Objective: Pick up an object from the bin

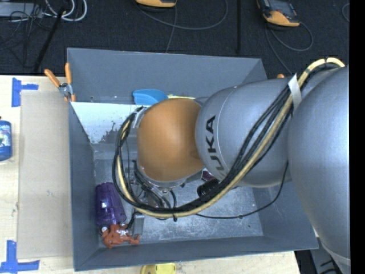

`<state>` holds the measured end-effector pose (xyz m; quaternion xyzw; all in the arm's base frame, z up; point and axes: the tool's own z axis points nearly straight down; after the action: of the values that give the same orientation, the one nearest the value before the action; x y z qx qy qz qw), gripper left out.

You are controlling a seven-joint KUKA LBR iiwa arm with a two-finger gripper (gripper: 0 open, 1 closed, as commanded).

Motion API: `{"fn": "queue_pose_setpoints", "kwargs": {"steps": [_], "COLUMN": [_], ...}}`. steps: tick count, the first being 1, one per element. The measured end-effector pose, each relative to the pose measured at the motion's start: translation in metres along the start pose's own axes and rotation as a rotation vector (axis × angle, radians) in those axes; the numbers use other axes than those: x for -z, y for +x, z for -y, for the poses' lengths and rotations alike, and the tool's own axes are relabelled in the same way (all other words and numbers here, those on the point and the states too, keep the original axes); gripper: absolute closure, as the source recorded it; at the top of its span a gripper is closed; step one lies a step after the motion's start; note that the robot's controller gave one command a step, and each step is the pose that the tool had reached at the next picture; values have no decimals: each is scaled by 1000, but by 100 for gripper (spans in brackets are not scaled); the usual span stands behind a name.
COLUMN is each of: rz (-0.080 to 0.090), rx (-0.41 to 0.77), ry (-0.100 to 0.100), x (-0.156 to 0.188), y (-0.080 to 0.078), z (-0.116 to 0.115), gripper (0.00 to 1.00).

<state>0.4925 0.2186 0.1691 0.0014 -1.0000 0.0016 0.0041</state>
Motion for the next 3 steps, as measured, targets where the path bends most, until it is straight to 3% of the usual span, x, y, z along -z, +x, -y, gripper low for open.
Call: {"fn": "queue_pose_setpoints", "kwargs": {"steps": [1,2,3], "rz": [7,13,8], "rx": [-4,-61,-57], "ry": [-3,-5,-5], "x": [5,-42,-95], "y": [-2,-5,-2], "z": [1,-11,20], "gripper": [0,0,0]}}
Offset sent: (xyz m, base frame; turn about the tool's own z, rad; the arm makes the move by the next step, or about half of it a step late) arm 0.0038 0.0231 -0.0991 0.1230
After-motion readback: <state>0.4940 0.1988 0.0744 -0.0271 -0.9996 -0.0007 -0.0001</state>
